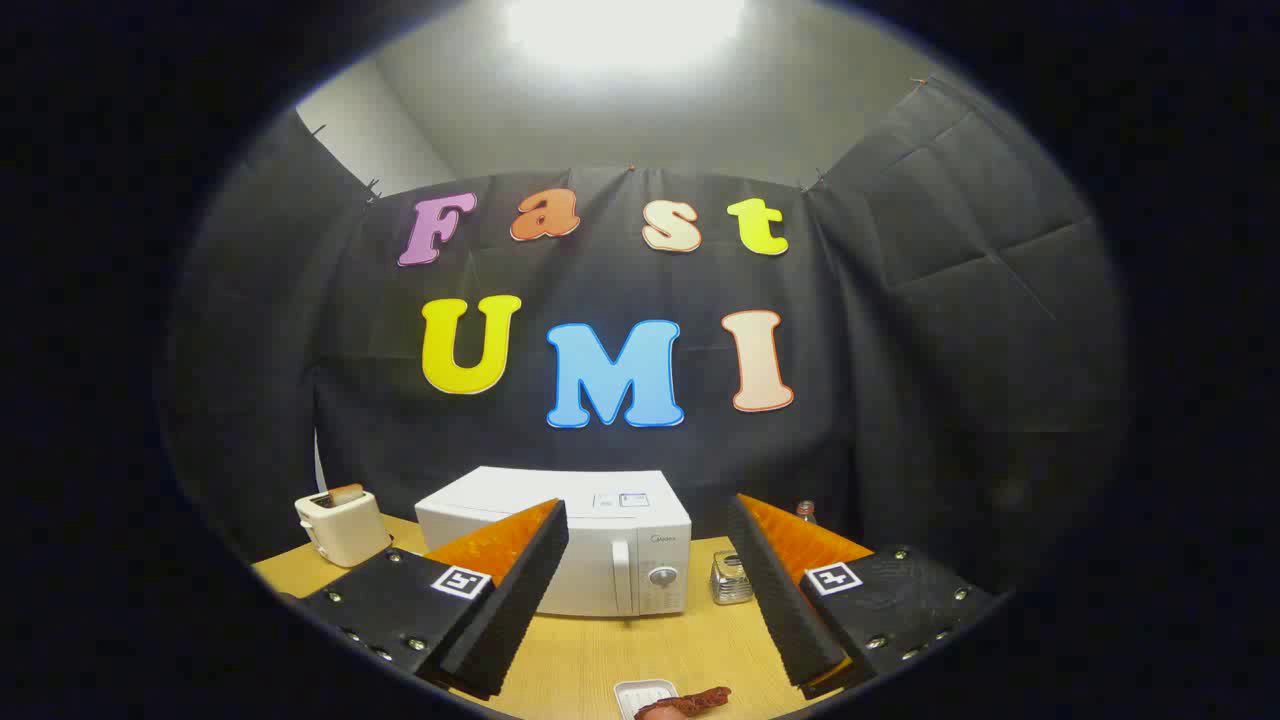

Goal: Open the microwave, put the food inside, and close the microwave door.

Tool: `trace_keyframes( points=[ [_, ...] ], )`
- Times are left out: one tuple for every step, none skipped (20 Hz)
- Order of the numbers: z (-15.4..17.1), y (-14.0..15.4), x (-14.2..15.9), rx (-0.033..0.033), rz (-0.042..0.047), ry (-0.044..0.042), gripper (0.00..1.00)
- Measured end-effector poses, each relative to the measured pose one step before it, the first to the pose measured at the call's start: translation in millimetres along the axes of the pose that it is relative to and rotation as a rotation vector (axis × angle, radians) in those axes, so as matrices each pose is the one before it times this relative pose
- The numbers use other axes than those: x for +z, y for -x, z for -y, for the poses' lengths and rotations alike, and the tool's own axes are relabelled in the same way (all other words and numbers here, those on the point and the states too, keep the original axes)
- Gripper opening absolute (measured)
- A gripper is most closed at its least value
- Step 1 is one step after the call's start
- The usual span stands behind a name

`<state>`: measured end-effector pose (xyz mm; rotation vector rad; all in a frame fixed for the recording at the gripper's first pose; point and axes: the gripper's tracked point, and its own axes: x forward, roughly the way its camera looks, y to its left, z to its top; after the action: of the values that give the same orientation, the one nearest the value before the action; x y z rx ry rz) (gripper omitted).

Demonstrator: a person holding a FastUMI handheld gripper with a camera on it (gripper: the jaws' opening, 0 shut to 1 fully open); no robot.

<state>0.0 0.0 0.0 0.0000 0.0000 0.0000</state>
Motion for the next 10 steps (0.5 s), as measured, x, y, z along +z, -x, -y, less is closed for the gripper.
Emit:
trace_keyframes(
  points=[
    [-2.32,0.82,0.39,-0.00084,0.00069,-0.00208,0.98],
    [-1.71,1.11,0.28,-0.00223,0.00052,-0.00218,0.99],
    [-1.58,0.96,0.15,-0.00402,0.00076,-0.0031,0.99],
    [-1.59,2.0,1.03,-0.00393,0.00279,-0.00444,0.99],
    [-0.63,2.4,0.74,-0.01005,0.00109,-0.00816,0.98],
    [0.12,2.26,0.15,-0.00712,-0.00013,-0.01155,0.99],
    [-0.85,2.85,1.26,-0.00412,0.00475,-0.01069,0.98],
    [-0.28,1.13,1.2,-0.00111,0.00668,-0.00595,0.98],
    [-0.95,0.31,0.39,0.00701,0.01075,0.00183,0.98],
    [1.8,-1.14,-0.96,0.00228,0.00501,0.01377,0.98]
  ],
)
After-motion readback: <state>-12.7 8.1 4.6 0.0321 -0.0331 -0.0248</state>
